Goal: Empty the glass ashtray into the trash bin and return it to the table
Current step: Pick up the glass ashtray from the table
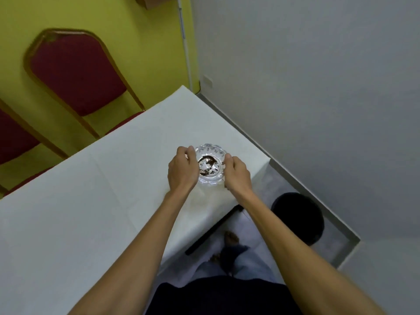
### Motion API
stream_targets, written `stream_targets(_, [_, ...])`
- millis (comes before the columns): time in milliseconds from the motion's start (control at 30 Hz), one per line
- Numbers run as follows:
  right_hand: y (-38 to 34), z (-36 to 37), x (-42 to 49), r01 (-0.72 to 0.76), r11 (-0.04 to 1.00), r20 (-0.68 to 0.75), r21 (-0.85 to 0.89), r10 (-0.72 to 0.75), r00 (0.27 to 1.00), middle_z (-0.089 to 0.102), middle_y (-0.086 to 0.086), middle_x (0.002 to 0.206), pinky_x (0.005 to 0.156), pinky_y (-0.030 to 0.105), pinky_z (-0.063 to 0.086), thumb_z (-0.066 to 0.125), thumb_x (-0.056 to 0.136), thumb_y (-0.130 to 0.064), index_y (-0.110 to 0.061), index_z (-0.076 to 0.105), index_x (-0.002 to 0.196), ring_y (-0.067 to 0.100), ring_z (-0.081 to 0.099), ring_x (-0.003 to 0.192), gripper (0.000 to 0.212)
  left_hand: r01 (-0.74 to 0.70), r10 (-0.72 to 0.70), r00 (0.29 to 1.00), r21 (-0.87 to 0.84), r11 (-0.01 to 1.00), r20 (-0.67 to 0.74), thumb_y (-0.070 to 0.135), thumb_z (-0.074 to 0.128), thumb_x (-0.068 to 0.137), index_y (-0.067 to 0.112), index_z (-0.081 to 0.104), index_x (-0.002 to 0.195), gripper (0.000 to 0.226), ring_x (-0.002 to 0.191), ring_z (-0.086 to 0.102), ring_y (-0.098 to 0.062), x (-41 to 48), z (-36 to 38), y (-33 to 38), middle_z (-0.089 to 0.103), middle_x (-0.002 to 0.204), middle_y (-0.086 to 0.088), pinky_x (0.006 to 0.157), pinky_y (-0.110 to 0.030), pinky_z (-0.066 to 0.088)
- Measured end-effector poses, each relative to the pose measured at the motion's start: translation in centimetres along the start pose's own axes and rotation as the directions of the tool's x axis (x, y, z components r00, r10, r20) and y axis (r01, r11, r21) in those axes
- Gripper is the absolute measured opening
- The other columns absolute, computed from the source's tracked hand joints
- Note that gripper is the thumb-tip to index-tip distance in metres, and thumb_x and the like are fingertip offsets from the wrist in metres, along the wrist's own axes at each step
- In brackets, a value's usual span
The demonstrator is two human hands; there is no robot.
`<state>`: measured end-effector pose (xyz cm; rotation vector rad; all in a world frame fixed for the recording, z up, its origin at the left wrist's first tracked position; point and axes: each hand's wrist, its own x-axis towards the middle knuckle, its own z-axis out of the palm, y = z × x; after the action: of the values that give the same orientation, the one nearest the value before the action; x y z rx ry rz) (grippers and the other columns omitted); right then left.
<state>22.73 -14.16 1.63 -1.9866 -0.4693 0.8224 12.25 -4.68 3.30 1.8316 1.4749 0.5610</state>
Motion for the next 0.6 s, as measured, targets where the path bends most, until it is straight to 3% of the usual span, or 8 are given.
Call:
stream_targets(100, [1.9,-4.3,-0.8,-0.008,0.999,-0.156,0.046,0.015,0.988,0.068,0.009,0.086,0.083,0.052,0.057,0.029,0.102,-0.052,-0.01,0.062,0.097,0.036,0.067,0.085,0.054,-0.15,0.148,0.978,0.006,0.989,0.149,0.051,0.027,0.101,0.018,0.066,0.105,0.052,0.097,0.063,-0.022,-1.9,3.0,3.0,0.074,0.105,0.002,0.082,-0.035,0.047])
stream_targets(167, [3.0,-6.5,-1.1,0.005,0.999,-0.215,0.045,0.005,0.977,0.067,0.003,0.085,0.077,0.041,0.053,0.03,0.103,-0.051,-0.015,0.062,0.092,0.025,0.064,0.081,0.049,-0.209,0.204,0.951,-0.003,0.978,0.232,0.054,0.027,0.1,0.02,0.069,0.107,0.055,0.094,0.062,-0.018,-2.7,4.4,4.1,0.072,0.102,0.005,0.08,-0.032,0.045])
stream_targets(300, [6.7,-12.6,-2.3,-0.017,0.998,-0.345,0.06,0.037,0.938,0.06,-0.006,0.08,0.072,0.036,0.046,0.033,0.103,-0.052,-0.022,0.058,0.086,0.016,0.056,0.075,0.042,-0.35,0.32,0.856,-0.001,0.937,0.407,0.054,0.029,0.101,0.012,0.064,0.096,0.055,0.084,0.062,-0.022,-5.7,9.4,7.5,0.069,0.088,-0.001,0.069,-0.031,0.04])
stream_targets(367, [8.9,-15.5,-3.1,-0.037,0.998,-0.405,0.048,0.053,0.913,0.057,-0.01,0.073,0.062,0.03,0.042,0.033,0.103,-0.053,-0.022,0.056,0.08,0.011,0.053,0.067,0.044,-0.418,0.364,0.803,0.011,0.908,0.473,0.053,0.029,0.101,0.01,0.061,0.089,0.055,0.079,0.06,-0.024,-7.4,12.3,8.9,0.068,0.083,-0.004,0.063,-0.033,0.039])
stream_targets(467, [12.2,-19.7,-4.7,-0.102,0.995,-0.481,0.015,0.097,0.871,0.058,-0.01,0.069,0.056,0.025,0.036,0.033,0.103,-0.052,-0.021,0.056,0.077,0.002,0.053,0.064,0.047,-0.503,0.398,0.723,0.036,0.863,0.565,0.051,0.031,0.101,0.009,0.064,0.086,0.055,0.082,0.063,-0.03,-10.0,16.7,10.6,0.07,0.085,-0.01,0.069,-0.036,0.047])
stream_targets(600, [16.9,-23.8,-6.4,-0.199,0.98,-0.546,0.008,0.171,0.82,0.056,-0.011,0.068,0.058,0.031,0.034,0.033,0.104,-0.048,-0.021,0.051,0.074,0.013,0.053,0.065,0.044,-0.573,0.424,0.634,0.026,0.819,0.647,0.043,0.031,0.104,0.009,0.063,0.085,0.05,0.077,0.061,-0.028,-14.4,21.7,11.9,0.06,0.073,-0.001,0.065,-0.031,0.034])
